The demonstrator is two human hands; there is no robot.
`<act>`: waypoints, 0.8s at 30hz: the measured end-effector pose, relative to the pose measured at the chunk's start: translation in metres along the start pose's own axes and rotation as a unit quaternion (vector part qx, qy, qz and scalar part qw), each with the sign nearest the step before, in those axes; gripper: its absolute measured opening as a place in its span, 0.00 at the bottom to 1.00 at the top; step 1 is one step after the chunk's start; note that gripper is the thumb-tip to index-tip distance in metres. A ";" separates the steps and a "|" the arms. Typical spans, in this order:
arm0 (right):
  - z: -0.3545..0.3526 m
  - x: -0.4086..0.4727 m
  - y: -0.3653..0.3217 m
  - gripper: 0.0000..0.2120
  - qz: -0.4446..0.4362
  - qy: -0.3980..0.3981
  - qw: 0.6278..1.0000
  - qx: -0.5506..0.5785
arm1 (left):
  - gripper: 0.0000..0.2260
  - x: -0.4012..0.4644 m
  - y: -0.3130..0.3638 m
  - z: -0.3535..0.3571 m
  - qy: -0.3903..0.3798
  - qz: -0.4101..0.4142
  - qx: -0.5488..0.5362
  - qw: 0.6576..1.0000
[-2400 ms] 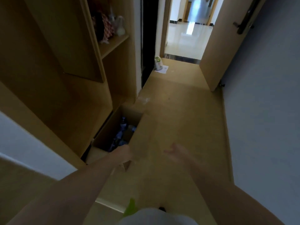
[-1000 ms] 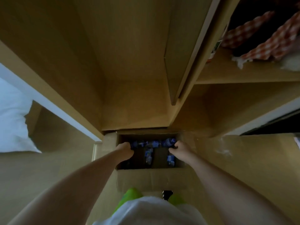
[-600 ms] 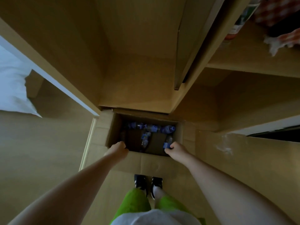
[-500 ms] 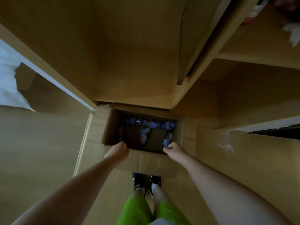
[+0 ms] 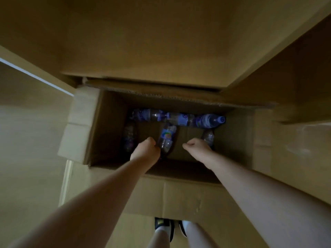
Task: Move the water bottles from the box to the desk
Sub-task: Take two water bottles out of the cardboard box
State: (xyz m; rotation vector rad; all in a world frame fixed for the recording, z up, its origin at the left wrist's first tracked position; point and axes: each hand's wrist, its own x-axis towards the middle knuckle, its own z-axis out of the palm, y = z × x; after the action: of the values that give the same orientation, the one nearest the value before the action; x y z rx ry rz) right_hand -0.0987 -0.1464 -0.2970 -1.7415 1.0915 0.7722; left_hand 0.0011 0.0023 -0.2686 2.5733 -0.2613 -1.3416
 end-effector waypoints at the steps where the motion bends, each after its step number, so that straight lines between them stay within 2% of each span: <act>1: 0.008 0.022 0.006 0.11 -0.003 0.003 1.000 -0.013 | 0.14 0.022 -0.004 0.009 -0.006 -0.003 0.001 1.000; 3: 0.025 0.062 0.017 0.05 -0.007 -0.007 0.998 -0.056 | 0.12 0.062 -0.013 0.029 -0.019 -0.003 -0.004 1.000; 5: 0.040 0.099 0.030 0.13 -0.036 -0.025 0.992 -0.114 | 0.10 0.098 -0.021 0.048 -0.032 -0.003 -0.010 0.999; 7: 0.051 0.128 0.040 0.19 -0.113 -0.025 0.967 -0.228 | 0.11 0.127 -0.027 0.065 -0.038 -0.006 -0.010 0.999; 10: 0.070 0.159 0.042 0.24 -0.251 0.008 0.872 -0.421 | 0.14 0.160 -0.034 0.085 -0.039 -0.021 -0.011 0.999; 13: 0.089 0.187 0.030 0.23 -0.337 0.019 0.760 -0.555 | 0.15 0.185 -0.037 0.098 -0.049 -0.042 0.016 0.998; 15: 0.095 0.203 0.023 0.24 -0.339 0.001 0.718 -0.608 | 0.14 0.199 -0.038 0.102 -0.051 -0.051 0.019 0.997; 19: 0.107 0.224 0.021 0.28 -0.297 -0.023 0.673 -0.677 | 0.14 0.218 -0.040 0.104 -0.055 -0.047 0.019 0.997; 21: 0.118 0.232 0.022 0.26 -0.278 0.045 0.646 -0.709 | 0.14 0.224 -0.043 0.102 -0.054 -0.032 0.016 0.998; 22: 0.121 0.232 0.020 0.24 -0.271 0.110 0.616 -0.731 | 0.14 0.226 -0.044 0.100 -0.050 -0.029 0.014 0.998; 23: 0.127 0.233 0.020 0.22 -0.258 0.143 0.598 -0.745 | 0.14 0.228 -0.046 0.098 -0.046 -0.026 0.012 0.999; 24: 0.131 0.235 0.020 0.23 -0.254 0.124 0.610 -0.740 | 0.14 0.230 -0.047 0.097 -0.043 -0.025 0.009 0.999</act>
State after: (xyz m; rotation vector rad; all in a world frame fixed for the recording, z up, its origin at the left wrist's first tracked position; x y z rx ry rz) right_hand -0.0247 -0.1096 -0.5539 -3.3784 -0.3118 1.1576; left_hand 0.0540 -0.0237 -0.5160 2.5563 -0.2255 -1.4759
